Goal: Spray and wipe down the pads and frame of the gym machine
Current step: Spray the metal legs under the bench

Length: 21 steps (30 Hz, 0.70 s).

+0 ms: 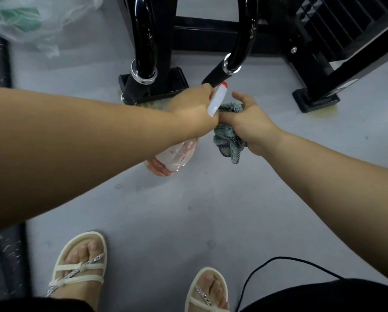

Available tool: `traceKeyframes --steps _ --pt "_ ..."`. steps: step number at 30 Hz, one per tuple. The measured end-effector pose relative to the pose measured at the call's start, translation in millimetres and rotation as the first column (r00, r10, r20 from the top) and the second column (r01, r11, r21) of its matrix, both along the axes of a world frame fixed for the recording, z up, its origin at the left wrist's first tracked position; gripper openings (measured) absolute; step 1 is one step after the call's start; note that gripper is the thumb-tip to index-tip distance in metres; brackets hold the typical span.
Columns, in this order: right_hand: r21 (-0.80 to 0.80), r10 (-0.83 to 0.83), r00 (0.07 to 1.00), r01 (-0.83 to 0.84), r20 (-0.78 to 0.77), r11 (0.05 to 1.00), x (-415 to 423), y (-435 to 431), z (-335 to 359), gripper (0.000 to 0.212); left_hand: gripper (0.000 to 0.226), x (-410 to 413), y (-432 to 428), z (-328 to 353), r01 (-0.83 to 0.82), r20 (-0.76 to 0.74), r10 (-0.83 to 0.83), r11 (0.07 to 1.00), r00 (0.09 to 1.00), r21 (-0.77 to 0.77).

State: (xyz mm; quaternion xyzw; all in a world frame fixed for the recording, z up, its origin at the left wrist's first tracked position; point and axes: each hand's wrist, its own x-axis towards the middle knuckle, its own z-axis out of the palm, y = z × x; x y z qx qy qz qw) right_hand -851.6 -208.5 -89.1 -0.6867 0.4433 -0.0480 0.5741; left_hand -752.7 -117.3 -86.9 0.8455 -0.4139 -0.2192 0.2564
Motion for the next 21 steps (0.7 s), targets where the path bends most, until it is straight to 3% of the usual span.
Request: traceKeyframes --steps 4,8,11,13,17,21 --pt "-0.050 -0.005 1.000 0.006 0.018 0.999 5 -4 -2 0.071 0.028 4 1 -5 -0.009 0.056 0.006 0.999 0.998 0.050" --pt "-0.022 -0.094 0.995 0.094 0.013 0.995 13 -6 -5 0.054 0.017 9 5 -16 -0.062 0.039 0.060 0.998 0.997 0.034" --pt "0.025 -0.161 0.987 0.162 -0.010 0.987 13 -7 -10 0.026 0.019 12 12 -23 -0.066 -0.102 0.060 0.996 0.993 -0.056" --pt "0.040 -0.144 0.989 0.145 -0.016 0.989 11 -7 -13 0.019 0.019 12 15 -25 -0.039 -0.230 -0.003 0.983 0.973 -0.180" --pt "0.048 -0.113 0.994 0.113 -0.008 0.992 6 -9 -19 0.025 0.015 12 16 -20 -0.150 -0.438 -0.004 0.936 0.899 -0.317" --pt "0.087 -0.116 0.993 0.116 -0.001 0.989 4 -10 -20 0.024 0.014 15 18 -12 -0.203 -0.476 0.038 0.932 0.879 -0.301"
